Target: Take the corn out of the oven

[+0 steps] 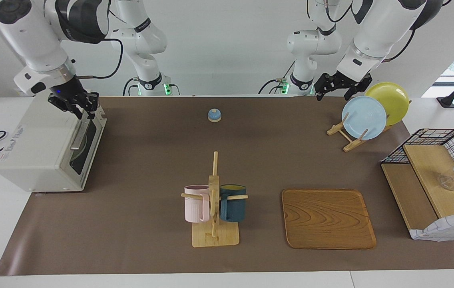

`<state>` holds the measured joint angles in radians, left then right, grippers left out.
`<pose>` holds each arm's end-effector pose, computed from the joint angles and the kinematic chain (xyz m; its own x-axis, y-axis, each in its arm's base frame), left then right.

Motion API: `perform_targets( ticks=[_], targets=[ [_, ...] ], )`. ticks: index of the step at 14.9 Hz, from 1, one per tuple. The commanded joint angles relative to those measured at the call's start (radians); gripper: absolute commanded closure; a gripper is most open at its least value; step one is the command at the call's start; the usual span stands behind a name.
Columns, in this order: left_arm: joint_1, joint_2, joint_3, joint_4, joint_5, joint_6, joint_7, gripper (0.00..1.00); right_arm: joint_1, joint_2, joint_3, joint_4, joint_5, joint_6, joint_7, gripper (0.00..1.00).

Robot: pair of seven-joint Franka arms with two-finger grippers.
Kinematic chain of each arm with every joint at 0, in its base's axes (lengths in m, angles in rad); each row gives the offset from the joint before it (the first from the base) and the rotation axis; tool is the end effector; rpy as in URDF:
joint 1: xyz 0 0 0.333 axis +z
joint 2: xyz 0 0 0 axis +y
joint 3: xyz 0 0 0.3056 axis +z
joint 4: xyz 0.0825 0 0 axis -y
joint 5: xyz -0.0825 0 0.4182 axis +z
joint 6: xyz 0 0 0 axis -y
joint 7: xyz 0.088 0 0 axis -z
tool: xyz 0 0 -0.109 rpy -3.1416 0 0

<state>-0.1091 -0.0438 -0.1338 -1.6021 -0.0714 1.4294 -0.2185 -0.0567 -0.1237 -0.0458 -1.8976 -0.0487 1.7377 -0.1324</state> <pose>0.5407 -0.1444 0.6103 0.9897 -0.0316 -0.1398 -0.0268 -0.9990 0.0361 0.5510 -0.0621 0.5308 0.9984 0.0385 -0.0417 0.0400 -0.9985 0.0369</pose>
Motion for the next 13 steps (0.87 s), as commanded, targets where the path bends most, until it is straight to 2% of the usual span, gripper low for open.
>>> perform_targets(
  ticks=[1, 4, 13],
  targets=[
    [0.016, -0.005, -0.006, 0.005, -0.015, -0.015, 0.002, 0.00, -0.015, -0.066, -0.002, -0.109, -0.020, 0.074, -0.036, 1.00],
    [0.016, -0.005, -0.006, 0.005, -0.015, -0.015, 0.002, 0.00, -0.040, -0.066, -0.002, -0.167, -0.050, 0.155, -0.026, 1.00],
    [0.016, -0.005, -0.006, 0.005, -0.015, -0.015, 0.002, 0.00, -0.089, -0.005, -0.002, -0.204, -0.125, 0.215, -0.029, 1.00]
  ],
)
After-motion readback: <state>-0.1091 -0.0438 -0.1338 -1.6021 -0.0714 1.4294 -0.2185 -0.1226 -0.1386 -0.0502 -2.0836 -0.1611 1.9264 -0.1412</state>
